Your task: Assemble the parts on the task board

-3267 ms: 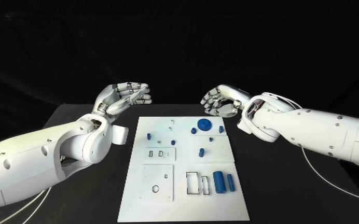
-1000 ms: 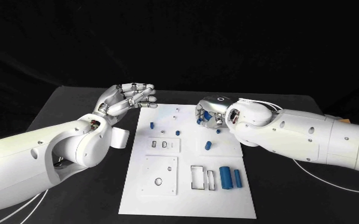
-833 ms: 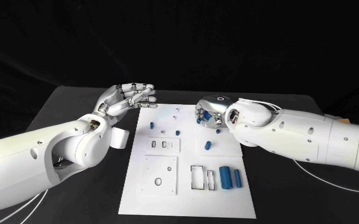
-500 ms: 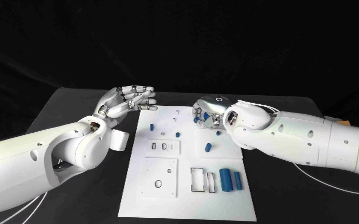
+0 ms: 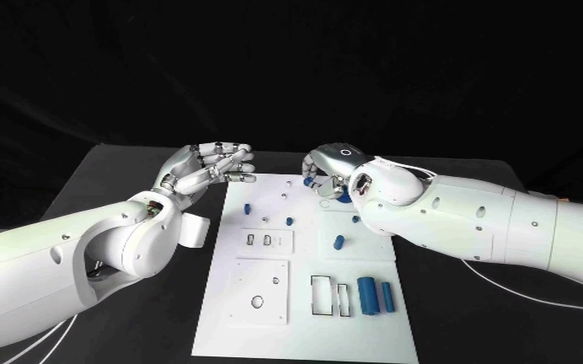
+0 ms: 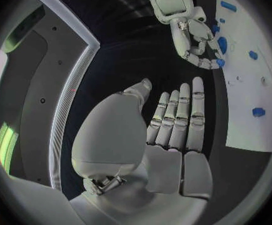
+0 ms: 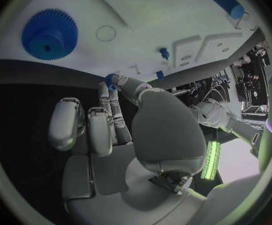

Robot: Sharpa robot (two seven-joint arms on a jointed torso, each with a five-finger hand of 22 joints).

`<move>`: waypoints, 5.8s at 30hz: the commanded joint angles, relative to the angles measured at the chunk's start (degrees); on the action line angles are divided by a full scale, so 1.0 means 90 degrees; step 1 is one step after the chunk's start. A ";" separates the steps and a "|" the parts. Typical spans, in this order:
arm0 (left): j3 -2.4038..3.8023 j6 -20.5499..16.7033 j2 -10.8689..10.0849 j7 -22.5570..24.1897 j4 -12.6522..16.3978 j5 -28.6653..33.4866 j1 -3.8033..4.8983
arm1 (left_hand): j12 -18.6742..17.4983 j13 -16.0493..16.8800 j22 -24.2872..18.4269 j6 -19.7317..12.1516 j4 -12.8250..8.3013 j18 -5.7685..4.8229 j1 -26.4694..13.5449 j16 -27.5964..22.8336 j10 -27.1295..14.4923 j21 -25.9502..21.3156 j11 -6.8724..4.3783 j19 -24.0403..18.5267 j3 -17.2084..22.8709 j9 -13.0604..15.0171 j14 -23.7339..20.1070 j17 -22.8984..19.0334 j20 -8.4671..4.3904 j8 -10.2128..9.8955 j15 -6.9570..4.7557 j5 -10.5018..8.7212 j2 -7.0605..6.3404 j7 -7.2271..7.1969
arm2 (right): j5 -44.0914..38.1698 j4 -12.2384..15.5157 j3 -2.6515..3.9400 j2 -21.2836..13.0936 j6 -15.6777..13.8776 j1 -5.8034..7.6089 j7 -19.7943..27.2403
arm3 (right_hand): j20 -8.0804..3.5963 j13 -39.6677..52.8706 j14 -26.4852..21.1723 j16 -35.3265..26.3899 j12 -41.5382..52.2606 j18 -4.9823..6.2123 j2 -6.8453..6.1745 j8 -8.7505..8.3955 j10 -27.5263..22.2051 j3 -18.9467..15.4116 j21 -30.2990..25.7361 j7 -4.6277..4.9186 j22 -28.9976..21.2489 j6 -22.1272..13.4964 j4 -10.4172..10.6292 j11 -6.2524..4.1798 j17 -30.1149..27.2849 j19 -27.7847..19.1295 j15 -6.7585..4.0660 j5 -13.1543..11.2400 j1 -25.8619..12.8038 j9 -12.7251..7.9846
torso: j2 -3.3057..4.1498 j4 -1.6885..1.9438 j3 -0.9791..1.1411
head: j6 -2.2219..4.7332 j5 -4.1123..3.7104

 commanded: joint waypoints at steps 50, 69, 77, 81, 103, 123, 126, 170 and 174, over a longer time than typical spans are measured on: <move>0.0009 0.0099 0.0101 0.0059 0.0068 0.0035 0.0113 | -0.0035 -0.0003 -0.0003 -0.0054 -0.0002 0.0060 -0.0051 -0.0056 -0.0051 0.0035 -0.0003 0.0020 0.0023 -0.0004 -0.0034 0.0023 0.0007 -0.0049 0.0026 0.0007 0.0004 0.0286 | 0.0171 -0.0855 0.0005 0.0882 0.0277 -0.0032 0.0071 | 0.0027 0.0032 0.0299 0.0019 0.0033 -0.0142 -0.0028 -0.0099 -0.0152 0.0017 0.0079 0.0025 0.0101 -0.0168 0.0129 0.0017 -0.0048 0.0052 0.0011 0.0012 -0.0133 0.0625 | 0.0051 0.0035 -0.0016 | -0.0104 0.0089; 0.0009 0.0104 0.0105 0.0056 0.0077 0.0035 0.0178 | -0.0035 -0.0003 -0.0003 -0.0054 -0.0002 0.0060 -0.0051 -0.0056 -0.0051 0.0035 -0.0003 0.0020 0.0023 -0.0004 -0.0034 0.0023 0.0007 -0.0049 0.0026 0.0007 0.0004 0.0286 | 0.0226 -0.1121 -0.0005 0.1086 0.0363 -0.0087 0.0142 | 0.0089 0.0041 0.0252 -0.0047 -0.0016 -0.0110 -0.0173 -0.0342 -0.0465 0.0030 -0.0034 0.0103 -0.0042 -0.0482 0.0226 0.0102 -0.0185 -0.0043 0.0090 -0.0220 -0.0249 0.0640 | 0.0055 0.0021 -0.0011 | -0.0151 0.0137; 0.0009 0.0110 0.0100 0.0050 0.0067 0.0035 0.0188 | -0.0037 -0.0002 -0.0005 -0.0054 -0.0007 0.0060 -0.0050 -0.0061 -0.0054 0.0035 -0.0001 0.0016 0.0023 -0.0003 -0.0037 0.0029 0.0009 -0.0053 0.0028 0.0007 0.0007 0.0287 | 0.0218 -0.1034 -0.0006 0.1022 0.0267 -0.0089 0.0132 | 0.0185 0.0010 0.0171 -0.0205 -0.0022 -0.0013 -0.0473 -0.0900 -0.1078 -0.0162 -0.0420 -0.0024 -0.0526 -0.1297 0.0360 0.0210 -0.0489 -0.0273 0.0175 -0.0265 -0.0312 0.0606 | 0.0045 0.0018 -0.0009 | -0.0160 0.0148; 0.0009 0.0105 0.0087 0.0050 0.0057 0.0045 0.0190 | -0.0038 -0.0003 -0.0006 -0.0057 -0.0007 0.0060 -0.0051 -0.0063 -0.0057 0.0035 0.0000 0.0015 0.0022 -0.0003 -0.0038 0.0032 0.0009 -0.0055 0.0028 0.0007 0.0006 0.0288 | 0.0191 -0.0697 -0.0006 0.0758 0.0223 -0.0082 0.0073 | 0.0190 0.0042 0.0171 -0.0196 0.0114 -0.0008 -0.0554 -0.0969 -0.1218 -0.0387 -0.0462 -0.0019 -0.0545 -0.1409 0.0454 0.0204 -0.0503 -0.0277 0.0175 -0.0279 -0.0355 0.0677 | 0.0040 0.0011 -0.0006 | -0.0152 0.0143; 0.0007 0.0222 0.0053 0.0067 -0.0028 0.0111 0.0185 | -0.0043 -0.0003 -0.0008 -0.0064 -0.0009 0.0060 -0.0051 -0.0068 -0.0068 0.0036 0.0003 0.0012 0.0023 -0.0004 -0.0039 0.0039 0.0011 -0.0062 0.0030 0.0007 0.0015 0.0291 | 0.2353 0.0934 0.0152 -0.1549 0.0365 0.0166 0.0472 | 0.0086 0.6136 0.0528 0.0794 0.6532 -0.0433 -0.0630 -0.0604 0.1511 -0.1097 0.1075 0.0224 0.1778 -0.1253 0.1166 0.0039 0.1143 0.0597 0.0063 0.0811 -0.0445 0.1444 | -0.0048 -0.0148 0.0067 | -0.0069 0.0096; 0.0005 0.0249 0.0024 0.0061 -0.0006 0.0141 0.0180 | -0.0045 -0.0003 -0.0009 -0.0064 0.0014 0.0062 -0.0078 -0.0066 -0.0077 0.0042 0.0007 0.0016 0.0024 -0.0003 -0.0024 0.0055 0.0012 -0.0068 0.0030 0.0007 0.0046 0.0299 | 0.2023 0.0272 0.0137 -0.1156 0.0506 -0.0068 -0.0056 | 0.0159 0.6638 0.0607 0.0962 0.6889 -0.0514 -0.0615 -0.0635 0.1727 -0.1108 0.1339 0.0302 0.2177 -0.1505 0.1102 0.0117 0.1554 0.0741 0.0141 0.0603 -0.0272 0.1492 | -0.0035 -0.0116 0.0038 | -0.0088 0.0095; 0.0005 0.0250 0.0019 0.0062 -0.0002 0.0142 0.0180 | -0.0045 -0.0003 -0.0009 -0.0064 0.0014 0.0062 -0.0078 -0.0066 -0.0077 0.0042 0.0007 0.0016 0.0024 -0.0003 -0.0024 0.0055 0.0012 -0.0068 0.0030 0.0007 0.0046 0.0299 | 0.2009 0.0188 0.0133 -0.1080 0.0507 -0.0102 -0.0080 | 0.0166 0.6620 0.0609 0.0966 0.6876 -0.0516 -0.0615 -0.0647 0.1701 -0.1115 0.1345 0.0310 0.2186 -0.1538 0.1108 0.0126 0.1564 0.0744 0.0148 0.0590 -0.0277 0.1491 | -0.0034 -0.0115 0.0036 | -0.0104 0.0099; 0.0005 0.0275 0.0010 -0.0011 -0.0008 0.0145 0.0181 | -0.0047 -0.0003 -0.0009 -0.0070 0.0023 0.0064 -0.0089 -0.0066 -0.0092 0.0052 0.0011 0.0023 0.0026 -0.0003 -0.0010 0.0076 0.0013 -0.0079 0.0030 0.0007 0.0068 0.0306 | 0.1809 -0.0177 0.0107 -0.0794 -0.0168 -0.0288 0.0009 | 0.0089 0.6857 0.0625 0.0997 0.6989 -0.0559 0.0016 -0.0357 0.1912 -0.0361 0.1481 0.0127 0.2403 -0.0814 0.0985 -0.0033 0.1647 0.0815 0.0034 -0.0056 -0.0006 0.1544 | -0.0031 -0.0124 0.0050 | -0.0210 0.0128; 0.0005 0.0287 0.0007 -0.0031 -0.0010 0.0146 0.0181 | -0.0051 -0.0004 -0.0011 -0.0078 0.0030 0.0063 -0.0099 -0.0071 -0.0103 0.0052 0.0015 0.0021 0.0022 -0.0005 -0.0015 0.0080 0.0015 -0.0086 0.0033 0.0006 0.0069 0.0310 | 0.1736 -0.0147 0.0107 -0.0802 -0.0319 -0.0289 -0.0016 | 0.0077 0.6872 0.0626 0.0999 0.6995 -0.0561 0.0022 -0.0341 0.1931 -0.0329 0.1486 0.0110 0.2412 -0.0772 0.0963 -0.0048 0.1652 0.0819 0.0020 -0.0033 -0.0005 0.1548 | -0.0035 -0.0122 0.0049 | -0.0212 0.0132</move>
